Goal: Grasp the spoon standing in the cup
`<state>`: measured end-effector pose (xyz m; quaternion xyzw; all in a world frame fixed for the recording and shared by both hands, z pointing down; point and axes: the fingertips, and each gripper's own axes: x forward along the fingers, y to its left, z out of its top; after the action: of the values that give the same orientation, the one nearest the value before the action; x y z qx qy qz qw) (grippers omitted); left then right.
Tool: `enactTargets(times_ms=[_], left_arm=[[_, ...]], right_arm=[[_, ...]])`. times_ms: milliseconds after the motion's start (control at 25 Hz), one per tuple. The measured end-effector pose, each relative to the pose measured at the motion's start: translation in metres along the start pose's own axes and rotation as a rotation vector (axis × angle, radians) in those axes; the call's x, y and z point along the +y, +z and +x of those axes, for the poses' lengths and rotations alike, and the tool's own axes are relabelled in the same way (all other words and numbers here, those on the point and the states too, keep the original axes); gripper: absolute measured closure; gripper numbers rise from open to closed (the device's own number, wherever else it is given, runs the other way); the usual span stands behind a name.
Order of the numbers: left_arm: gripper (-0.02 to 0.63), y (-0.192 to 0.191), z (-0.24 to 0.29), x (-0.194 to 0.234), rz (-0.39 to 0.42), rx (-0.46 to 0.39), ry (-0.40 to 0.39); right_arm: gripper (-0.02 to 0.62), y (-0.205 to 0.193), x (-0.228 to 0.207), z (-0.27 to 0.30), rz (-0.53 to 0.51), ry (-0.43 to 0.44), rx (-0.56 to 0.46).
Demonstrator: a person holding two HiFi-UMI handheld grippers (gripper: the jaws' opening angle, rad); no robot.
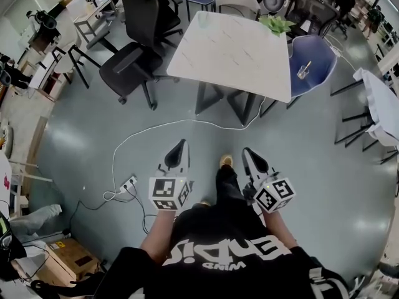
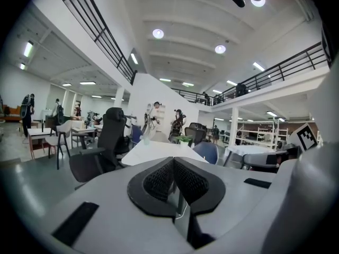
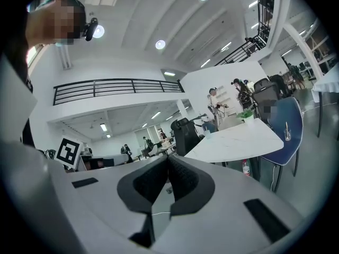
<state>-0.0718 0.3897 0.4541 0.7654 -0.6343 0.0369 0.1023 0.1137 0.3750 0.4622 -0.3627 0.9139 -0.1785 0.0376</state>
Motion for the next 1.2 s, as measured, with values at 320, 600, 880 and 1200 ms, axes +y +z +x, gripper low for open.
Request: enactTargets(times_ms=[320, 600, 880, 1200], left_arm=[[0.592, 0.005, 0.053, 0.023, 0.005, 0.009, 0.01], [0.592, 0.03, 0.109, 0.031, 0.002, 0.013, -0.005], [0.591, 0.055, 0.161, 0.037, 0.005, 0.017, 0.017], [0.592, 0.077, 0.219, 0.051, -0.009, 0.017, 0.076]], right_arm=[[0.583, 0.009, -0.035, 0.046, 0.004, -0.022, 0.0], [0.583, 0.039, -0.071, 0.086, -0.005, -0.038, -0.005], [0.583, 0.067, -0.109, 0.124, -0.002, -0.027, 0.009], [0.583, 0.093, -0.154, 0.181, -0.009, 0.031, 0.048]])
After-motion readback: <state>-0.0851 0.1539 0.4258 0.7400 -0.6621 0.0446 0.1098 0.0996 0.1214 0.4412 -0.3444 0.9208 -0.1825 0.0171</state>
